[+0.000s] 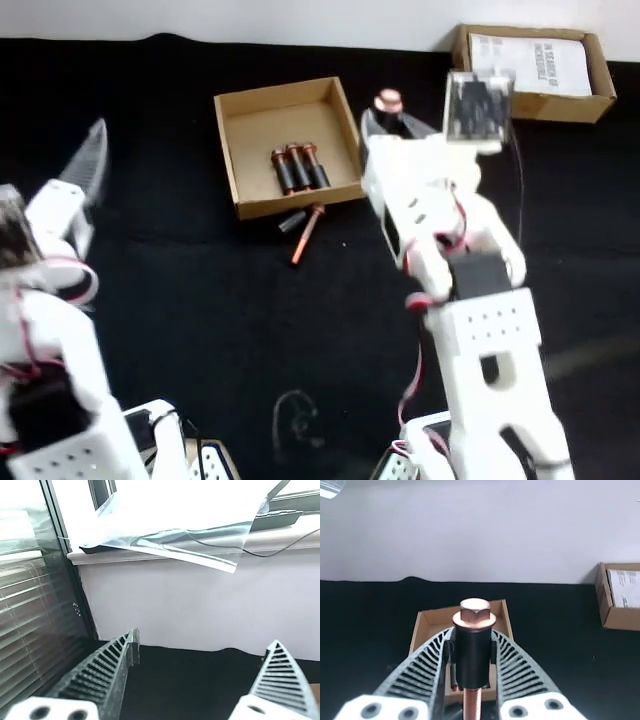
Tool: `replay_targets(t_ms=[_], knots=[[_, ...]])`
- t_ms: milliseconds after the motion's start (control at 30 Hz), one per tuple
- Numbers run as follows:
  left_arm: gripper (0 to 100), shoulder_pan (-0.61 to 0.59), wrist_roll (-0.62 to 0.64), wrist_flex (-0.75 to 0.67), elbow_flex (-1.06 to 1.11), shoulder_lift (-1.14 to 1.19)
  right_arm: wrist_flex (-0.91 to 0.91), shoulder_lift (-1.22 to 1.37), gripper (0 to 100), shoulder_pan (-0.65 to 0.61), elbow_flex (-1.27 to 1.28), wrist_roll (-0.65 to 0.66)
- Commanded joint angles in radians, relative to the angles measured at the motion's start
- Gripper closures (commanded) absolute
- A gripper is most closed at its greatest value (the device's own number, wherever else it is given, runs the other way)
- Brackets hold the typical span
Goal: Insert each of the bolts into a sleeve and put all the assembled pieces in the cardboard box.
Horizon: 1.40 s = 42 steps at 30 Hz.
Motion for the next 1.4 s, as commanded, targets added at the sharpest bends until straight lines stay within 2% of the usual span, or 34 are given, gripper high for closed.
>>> replay_targets(t_ms=[0,167,333,467,667,800,1100,1233,1367], knots=[[63,0.045,-0.008,-0.080,0.251,-0.176,0.004,0.153,99.1,0.005,-0.179,0.005],[63,0.071,-0.002,-0.080,0.478,-0.329,0.073,0.381,99.1,0.005,-0.384,0.003],[63,0.071,0.002,-0.080,0.656,-0.410,0.223,0.628,99.1,0.004,-0.648,-0.009],[63,0.070,0.100,-0.078,0.753,-0.440,0.341,0.828,99.1,0.004,-0.905,-0.115],[63,0.097,0.212,-0.068,0.865,-0.440,0.443,1.153,99.1,-0.010,-1.262,-0.123],[63,0.120,0.281,0.017,0.881,-0.440,0.460,1.354,99.1,-0.010,-1.428,-0.123],[63,0.199,0.457,0.175,0.891,-0.440,0.460,1.666,99.1,-0.010,-1.570,-0.074],[63,0.236,0.545,0.256,0.891,-0.440,0.461,1.689,99.1,-0.010,-1.566,-0.068],[63,0.242,0.552,0.279,0.891,-0.440,0.464,1.695,98.5,-0.013,-1.561,-0.029]])
